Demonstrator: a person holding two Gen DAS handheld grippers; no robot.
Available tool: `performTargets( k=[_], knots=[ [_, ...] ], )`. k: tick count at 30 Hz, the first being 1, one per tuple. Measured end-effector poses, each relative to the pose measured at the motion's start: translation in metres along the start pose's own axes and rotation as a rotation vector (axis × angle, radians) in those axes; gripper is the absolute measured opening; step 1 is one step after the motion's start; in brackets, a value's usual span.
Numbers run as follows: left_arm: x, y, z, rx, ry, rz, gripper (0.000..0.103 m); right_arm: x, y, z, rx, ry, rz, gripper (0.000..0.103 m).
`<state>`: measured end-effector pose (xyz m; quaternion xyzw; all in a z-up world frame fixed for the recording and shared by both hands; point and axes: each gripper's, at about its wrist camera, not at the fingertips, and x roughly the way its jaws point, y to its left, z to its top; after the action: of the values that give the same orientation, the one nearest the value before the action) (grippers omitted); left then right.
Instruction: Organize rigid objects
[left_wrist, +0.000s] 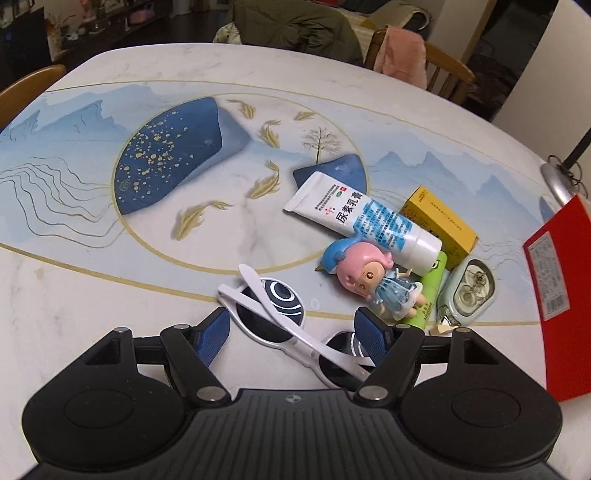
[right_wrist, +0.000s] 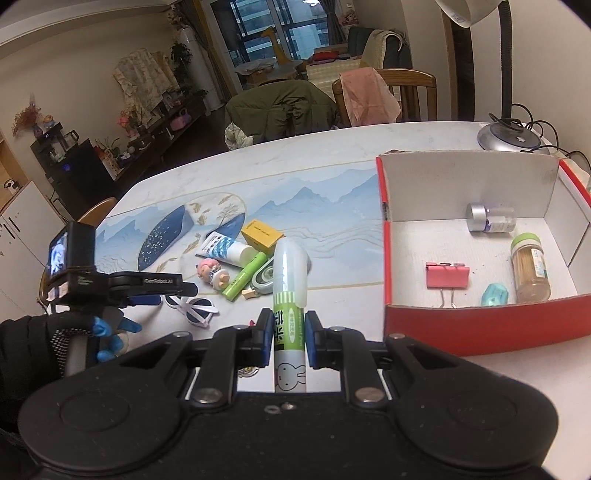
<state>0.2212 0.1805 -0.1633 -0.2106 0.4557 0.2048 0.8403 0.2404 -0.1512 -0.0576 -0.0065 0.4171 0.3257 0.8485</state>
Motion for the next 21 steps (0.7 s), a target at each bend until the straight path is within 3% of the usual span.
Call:
performTargets(
  k=[7, 14, 21],
  knots=[
    [0.005, -0.013, -0.003, 0.006, -0.035, 0.069, 0.073, -0.011, -0.022, 0.009, -0.003, -0.018, 0.012, 0.017],
    [0.001, -0.015, -0.007, 0.020, -0.070, 0.115, 0.041, -0.016, -0.042, 0.014, -0.013, -0.020, 0.040, 0.017],
    [-0.005, -0.010, -0.015, 0.015, -0.092, 0.065, 0.032, -0.017, -0.058, 0.022, -0.030, -0.029, 0.074, 0.017]
  ],
)
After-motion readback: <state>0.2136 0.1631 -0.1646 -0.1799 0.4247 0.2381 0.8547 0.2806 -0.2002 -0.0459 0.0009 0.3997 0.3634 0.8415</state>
